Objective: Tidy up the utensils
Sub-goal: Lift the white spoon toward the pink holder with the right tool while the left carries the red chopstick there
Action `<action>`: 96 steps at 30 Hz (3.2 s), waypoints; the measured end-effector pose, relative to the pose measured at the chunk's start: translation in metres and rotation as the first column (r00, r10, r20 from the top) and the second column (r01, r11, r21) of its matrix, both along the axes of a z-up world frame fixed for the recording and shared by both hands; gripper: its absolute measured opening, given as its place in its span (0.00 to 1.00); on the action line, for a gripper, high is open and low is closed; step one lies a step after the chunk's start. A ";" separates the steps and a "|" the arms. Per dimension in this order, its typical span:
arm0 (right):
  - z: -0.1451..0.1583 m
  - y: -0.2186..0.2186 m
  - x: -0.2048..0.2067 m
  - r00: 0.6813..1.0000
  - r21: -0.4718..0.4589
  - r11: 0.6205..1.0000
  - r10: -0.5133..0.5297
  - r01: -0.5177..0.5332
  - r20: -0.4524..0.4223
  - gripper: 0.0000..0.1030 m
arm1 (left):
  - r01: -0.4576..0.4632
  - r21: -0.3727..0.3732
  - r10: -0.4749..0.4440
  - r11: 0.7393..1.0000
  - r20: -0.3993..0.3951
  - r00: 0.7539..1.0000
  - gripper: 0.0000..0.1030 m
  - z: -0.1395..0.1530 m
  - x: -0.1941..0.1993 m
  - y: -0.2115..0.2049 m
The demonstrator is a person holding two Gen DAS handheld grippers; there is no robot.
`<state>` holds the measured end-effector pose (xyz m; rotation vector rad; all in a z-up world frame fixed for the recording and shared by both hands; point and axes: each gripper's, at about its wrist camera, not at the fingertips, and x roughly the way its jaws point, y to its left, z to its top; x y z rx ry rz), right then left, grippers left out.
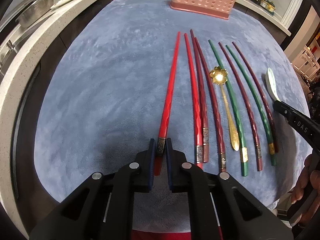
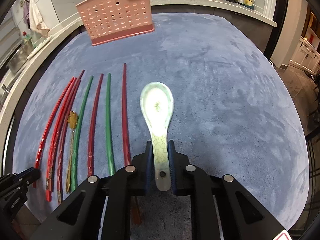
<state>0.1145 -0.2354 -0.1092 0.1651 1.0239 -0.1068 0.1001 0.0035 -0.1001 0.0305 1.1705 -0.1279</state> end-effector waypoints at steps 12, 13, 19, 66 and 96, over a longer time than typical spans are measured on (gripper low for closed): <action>0.045 -0.004 -0.017 0.997 0.022 1.000 -0.002 0.000 0.082 0.12 | -0.010 -0.020 0.013 1.000 0.115 0.993 0.08 0.052 -0.005 0.000; 0.052 -0.005 -0.017 0.996 0.022 1.000 -0.002 -0.001 0.094 0.12 | -0.013 -0.023 0.016 1.000 0.130 0.991 0.08 0.059 -0.004 0.000; 0.088 -0.006 -0.015 0.987 0.029 1.000 0.003 -0.008 0.162 0.01 | -0.026 -0.048 0.036 0.999 0.219 0.975 0.08 0.101 0.005 0.006; 0.060 -0.028 0.042 0.998 0.026 0.998 0.049 -0.050 0.036 0.07 | -0.047 -0.081 0.068 0.996 0.285 0.956 0.07 0.148 0.034 0.019; 0.221 -0.035 0.238 0.955 0.017 1.000 0.020 -0.027 0.297 0.07 | 0.024 -0.156 0.083 0.987 0.644 0.761 0.06 0.340 0.214 -0.034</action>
